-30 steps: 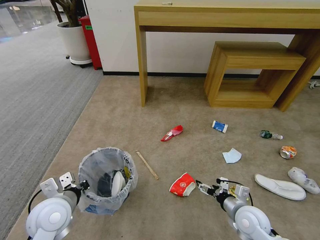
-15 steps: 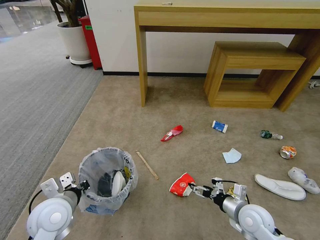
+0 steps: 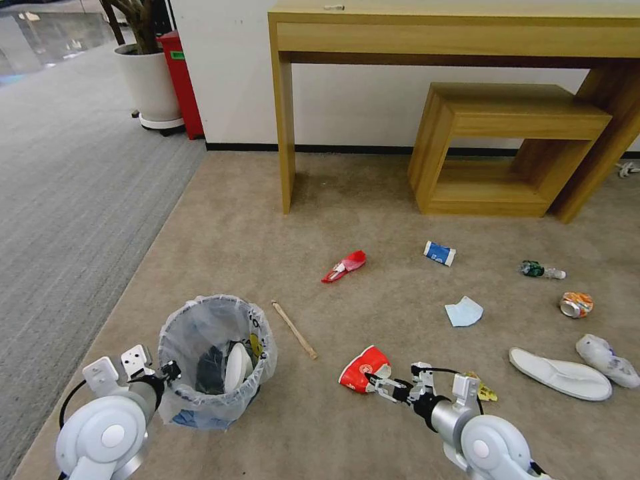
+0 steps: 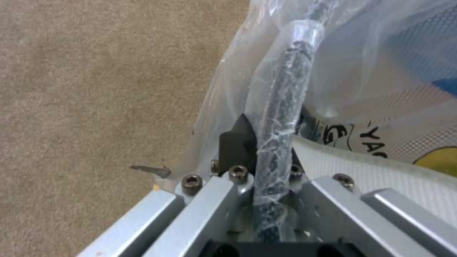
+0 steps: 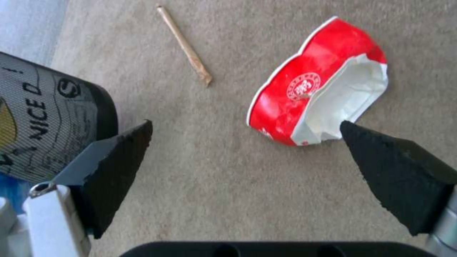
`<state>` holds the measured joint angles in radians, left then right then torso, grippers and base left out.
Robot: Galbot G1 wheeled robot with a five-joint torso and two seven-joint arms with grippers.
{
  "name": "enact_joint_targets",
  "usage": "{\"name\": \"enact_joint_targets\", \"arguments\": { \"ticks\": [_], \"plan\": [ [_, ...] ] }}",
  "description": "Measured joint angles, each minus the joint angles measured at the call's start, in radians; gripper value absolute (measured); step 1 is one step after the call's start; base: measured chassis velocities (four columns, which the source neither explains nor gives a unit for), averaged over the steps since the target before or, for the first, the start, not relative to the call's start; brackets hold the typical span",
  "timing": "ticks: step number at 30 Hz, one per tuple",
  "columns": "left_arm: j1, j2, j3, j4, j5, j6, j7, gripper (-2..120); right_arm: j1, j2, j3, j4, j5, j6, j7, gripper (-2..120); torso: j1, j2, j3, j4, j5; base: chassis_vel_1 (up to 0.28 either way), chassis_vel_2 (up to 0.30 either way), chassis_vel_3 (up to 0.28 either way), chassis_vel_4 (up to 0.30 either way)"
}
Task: Pick up the trash bin and place the garbage on the floor into it.
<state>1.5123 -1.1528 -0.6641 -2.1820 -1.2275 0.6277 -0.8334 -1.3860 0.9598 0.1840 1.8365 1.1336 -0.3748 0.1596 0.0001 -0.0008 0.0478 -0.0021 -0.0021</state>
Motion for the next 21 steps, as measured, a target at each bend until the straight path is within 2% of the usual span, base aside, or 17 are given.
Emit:
{"name": "enact_joint_targets", "arguments": {
  "ticks": [21],
  "plan": [
    [0.008,-0.006,0.002,-0.003,0.004,0.000,-0.001,0,0.043,0.036,-0.046,-0.084,-0.052,0.030,0.016,100,0.000,0.000,0.000,0.0000,0.0001,0.000,0.000,0.000,0.000]
  ]
}}
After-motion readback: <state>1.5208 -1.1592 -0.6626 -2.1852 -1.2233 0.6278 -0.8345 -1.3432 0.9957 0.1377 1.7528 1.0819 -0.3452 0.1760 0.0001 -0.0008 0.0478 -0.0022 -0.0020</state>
